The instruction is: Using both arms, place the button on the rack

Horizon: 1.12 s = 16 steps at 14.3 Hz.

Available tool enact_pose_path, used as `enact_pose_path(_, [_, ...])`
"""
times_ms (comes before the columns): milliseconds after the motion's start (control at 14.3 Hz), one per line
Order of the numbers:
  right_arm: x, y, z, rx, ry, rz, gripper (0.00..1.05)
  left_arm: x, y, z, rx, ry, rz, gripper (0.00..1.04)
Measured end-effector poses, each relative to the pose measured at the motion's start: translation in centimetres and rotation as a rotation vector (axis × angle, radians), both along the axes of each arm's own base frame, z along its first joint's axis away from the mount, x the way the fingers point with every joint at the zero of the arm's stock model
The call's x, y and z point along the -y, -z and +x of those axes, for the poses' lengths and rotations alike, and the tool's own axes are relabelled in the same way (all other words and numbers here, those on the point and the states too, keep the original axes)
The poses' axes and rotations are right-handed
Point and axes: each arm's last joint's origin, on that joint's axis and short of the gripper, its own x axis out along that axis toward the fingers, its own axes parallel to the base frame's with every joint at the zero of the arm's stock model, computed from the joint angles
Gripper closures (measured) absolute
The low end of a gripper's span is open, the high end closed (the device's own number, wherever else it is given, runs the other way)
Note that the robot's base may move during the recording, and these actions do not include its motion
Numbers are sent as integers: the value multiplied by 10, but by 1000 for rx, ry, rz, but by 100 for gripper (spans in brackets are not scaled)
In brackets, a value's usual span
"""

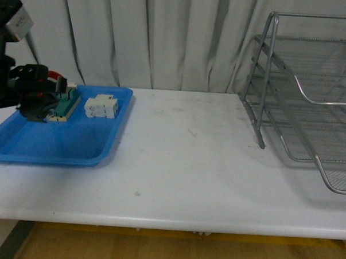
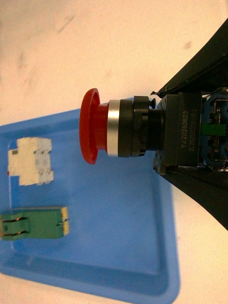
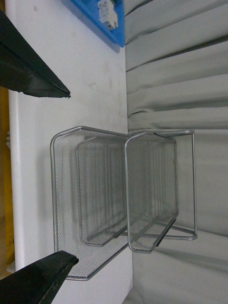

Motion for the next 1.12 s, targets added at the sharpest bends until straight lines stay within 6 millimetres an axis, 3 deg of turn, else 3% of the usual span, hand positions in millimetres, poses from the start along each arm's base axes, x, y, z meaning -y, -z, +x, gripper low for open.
enact_pose_path(140, [0,0,0,0,0,0,6,1,-7,-49,22,29,-6,69])
enact_pose_path(419, [0,0,0,0,0,0,6,1,-1,-99,39,31,5,69])
enact_pose_path(1116, [0,0,0,0,0,0,6,0,9,-102,39,26,-4,69])
